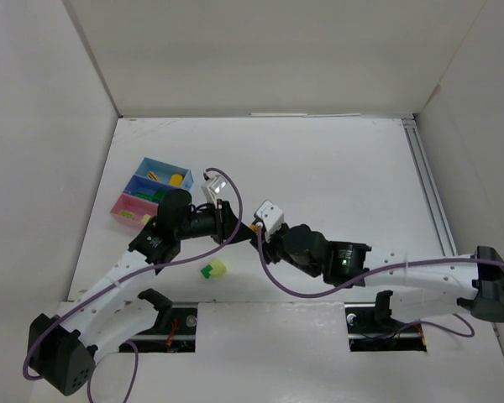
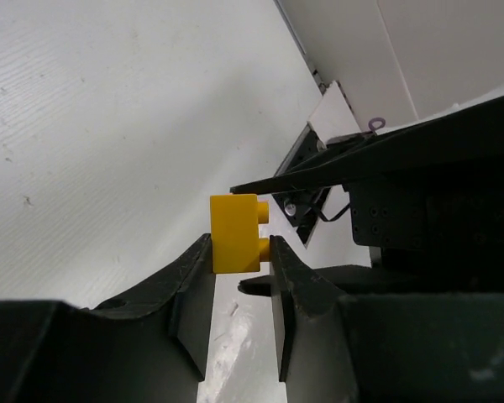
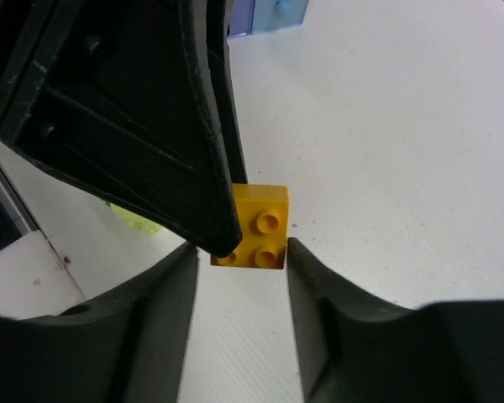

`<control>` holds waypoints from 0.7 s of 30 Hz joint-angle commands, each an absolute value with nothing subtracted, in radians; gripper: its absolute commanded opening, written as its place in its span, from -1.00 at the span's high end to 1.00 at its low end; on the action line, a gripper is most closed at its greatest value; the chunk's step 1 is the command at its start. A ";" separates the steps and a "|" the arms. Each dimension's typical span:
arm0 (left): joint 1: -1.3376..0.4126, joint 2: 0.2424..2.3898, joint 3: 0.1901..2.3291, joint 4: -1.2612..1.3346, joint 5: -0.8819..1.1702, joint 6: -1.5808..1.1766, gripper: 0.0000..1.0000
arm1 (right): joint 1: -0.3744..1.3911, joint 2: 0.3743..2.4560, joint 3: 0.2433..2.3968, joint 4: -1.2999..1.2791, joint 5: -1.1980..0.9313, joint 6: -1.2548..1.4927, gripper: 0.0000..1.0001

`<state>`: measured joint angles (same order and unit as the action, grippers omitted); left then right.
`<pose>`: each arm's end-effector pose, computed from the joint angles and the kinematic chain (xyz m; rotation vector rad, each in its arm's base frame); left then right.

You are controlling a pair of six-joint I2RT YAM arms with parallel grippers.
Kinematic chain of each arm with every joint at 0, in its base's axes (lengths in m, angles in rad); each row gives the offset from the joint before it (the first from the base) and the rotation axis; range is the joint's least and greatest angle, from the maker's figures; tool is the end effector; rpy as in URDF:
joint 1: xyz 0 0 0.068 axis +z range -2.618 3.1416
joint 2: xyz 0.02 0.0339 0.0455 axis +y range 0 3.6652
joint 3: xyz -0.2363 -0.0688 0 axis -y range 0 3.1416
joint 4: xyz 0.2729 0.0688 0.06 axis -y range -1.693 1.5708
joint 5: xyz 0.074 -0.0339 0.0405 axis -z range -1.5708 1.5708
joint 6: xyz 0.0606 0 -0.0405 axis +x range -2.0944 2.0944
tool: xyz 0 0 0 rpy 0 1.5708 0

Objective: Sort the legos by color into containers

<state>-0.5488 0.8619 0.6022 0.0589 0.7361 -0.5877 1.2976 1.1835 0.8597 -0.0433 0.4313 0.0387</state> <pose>0.2022 -0.1713 0.2571 0.5538 1.8849 -1.4329 0.1132 0.3100 0.2560 -0.8927 1.7143 0.4847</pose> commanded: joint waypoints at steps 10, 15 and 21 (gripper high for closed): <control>-0.555 0.945 0.871 -0.144 -0.022 -0.693 1.00 | 1.305 1.108 0.871 -0.009 0.652 0.184 -0.99; -0.422 1.107 1.049 -0.412 -0.310 -0.782 1.00 | 1.296 1.071 0.853 -0.087 0.701 0.238 -0.99; -0.192 1.308 1.132 -0.411 -0.307 -0.779 1.00 | 1.194 1.103 0.828 -0.201 0.658 0.311 -0.99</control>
<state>-0.2722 1.2549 1.0805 -0.3477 -0.2443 -0.7647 1.2411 1.0863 0.8425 -0.1242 0.6624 0.2577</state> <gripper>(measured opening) 0.249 0.994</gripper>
